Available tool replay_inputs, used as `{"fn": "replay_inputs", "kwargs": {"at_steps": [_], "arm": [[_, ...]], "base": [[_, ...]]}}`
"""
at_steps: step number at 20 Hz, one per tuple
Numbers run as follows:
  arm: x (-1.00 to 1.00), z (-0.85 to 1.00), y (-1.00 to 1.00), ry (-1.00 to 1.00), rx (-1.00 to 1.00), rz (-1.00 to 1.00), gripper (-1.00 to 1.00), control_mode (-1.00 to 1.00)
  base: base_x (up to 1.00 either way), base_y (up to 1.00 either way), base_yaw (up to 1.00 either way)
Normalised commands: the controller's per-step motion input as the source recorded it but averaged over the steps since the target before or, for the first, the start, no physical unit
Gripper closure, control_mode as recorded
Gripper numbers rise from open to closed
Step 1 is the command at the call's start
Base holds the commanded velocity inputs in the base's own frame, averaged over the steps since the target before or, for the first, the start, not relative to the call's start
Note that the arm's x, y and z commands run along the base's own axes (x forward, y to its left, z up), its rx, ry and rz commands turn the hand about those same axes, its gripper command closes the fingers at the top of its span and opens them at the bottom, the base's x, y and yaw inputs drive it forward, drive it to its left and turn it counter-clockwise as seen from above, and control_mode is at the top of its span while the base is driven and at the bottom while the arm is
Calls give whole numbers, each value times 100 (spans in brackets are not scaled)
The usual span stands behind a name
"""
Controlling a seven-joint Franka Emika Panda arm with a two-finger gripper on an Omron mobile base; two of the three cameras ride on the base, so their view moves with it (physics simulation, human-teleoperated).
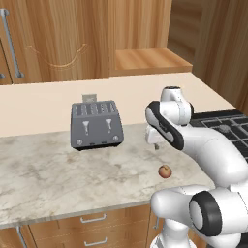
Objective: Pick the peach from the counter and place it in the cabinet. Then close the cabinet.
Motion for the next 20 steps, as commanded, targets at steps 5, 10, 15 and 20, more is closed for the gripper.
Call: {"fn": "replay_inputs", "kwargs": {"at_steps": [5, 10, 15, 20], "arm": [[0, -74, -11, 1, 0, 0, -100, -100], [0, -90, -17, 0, -2, 0, -100, -100], [2, -54, -2, 0, -1, 0, -100, -100], [4, -37, 0, 0, 0, 0, -100, -100]], "base": [[0, 0, 0], [0, 0, 0], [0, 0, 0], [0, 0, 0]]}}
